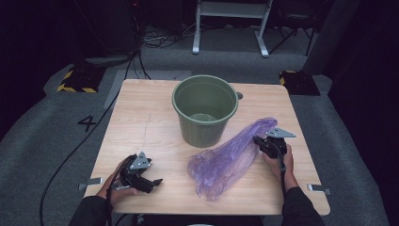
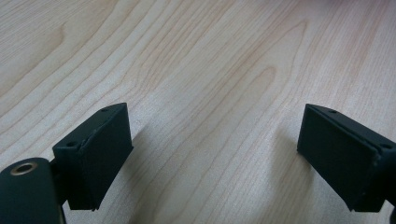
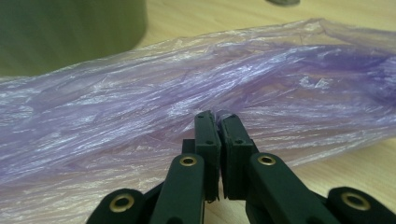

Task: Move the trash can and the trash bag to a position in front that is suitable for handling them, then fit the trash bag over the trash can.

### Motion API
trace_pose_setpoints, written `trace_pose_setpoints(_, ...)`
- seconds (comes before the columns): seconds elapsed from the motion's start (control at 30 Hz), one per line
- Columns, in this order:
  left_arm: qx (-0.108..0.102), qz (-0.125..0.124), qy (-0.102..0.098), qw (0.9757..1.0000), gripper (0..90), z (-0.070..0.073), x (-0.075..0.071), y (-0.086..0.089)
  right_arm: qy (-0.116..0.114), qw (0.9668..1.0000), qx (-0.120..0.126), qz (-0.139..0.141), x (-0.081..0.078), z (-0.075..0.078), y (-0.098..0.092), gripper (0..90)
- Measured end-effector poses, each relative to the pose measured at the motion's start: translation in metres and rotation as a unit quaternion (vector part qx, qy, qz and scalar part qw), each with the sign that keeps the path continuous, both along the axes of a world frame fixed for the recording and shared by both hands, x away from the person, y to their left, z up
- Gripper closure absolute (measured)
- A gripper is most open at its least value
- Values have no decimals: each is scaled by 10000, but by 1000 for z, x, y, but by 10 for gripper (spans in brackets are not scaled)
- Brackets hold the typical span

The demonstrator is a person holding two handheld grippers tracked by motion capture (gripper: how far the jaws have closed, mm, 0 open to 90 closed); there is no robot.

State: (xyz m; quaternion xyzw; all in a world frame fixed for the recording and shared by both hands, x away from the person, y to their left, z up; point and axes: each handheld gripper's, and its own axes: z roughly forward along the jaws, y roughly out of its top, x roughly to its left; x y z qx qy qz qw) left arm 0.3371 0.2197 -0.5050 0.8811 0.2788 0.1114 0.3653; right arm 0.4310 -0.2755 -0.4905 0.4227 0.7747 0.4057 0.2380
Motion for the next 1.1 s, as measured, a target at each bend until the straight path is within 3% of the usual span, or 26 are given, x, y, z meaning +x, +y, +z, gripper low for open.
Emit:
trace_pose_setpoints(0.17, 2, 1, 0, 10000, 96, 0, 0, 0, -255, 9997, -9, 57, -5, 8, 2, 879)
trace_pose_setpoints(0.4, 1, -2, 3, 10000, 95, 0, 0, 0, -345, 9994, -55, 84, -5, 9, 5, 889)
trace_pose_setpoints(1.1, -4, -37, 29, 10000, 99, 0, 2, 1, -921, 9953, 245, 165, -13, 38, 7, 898)
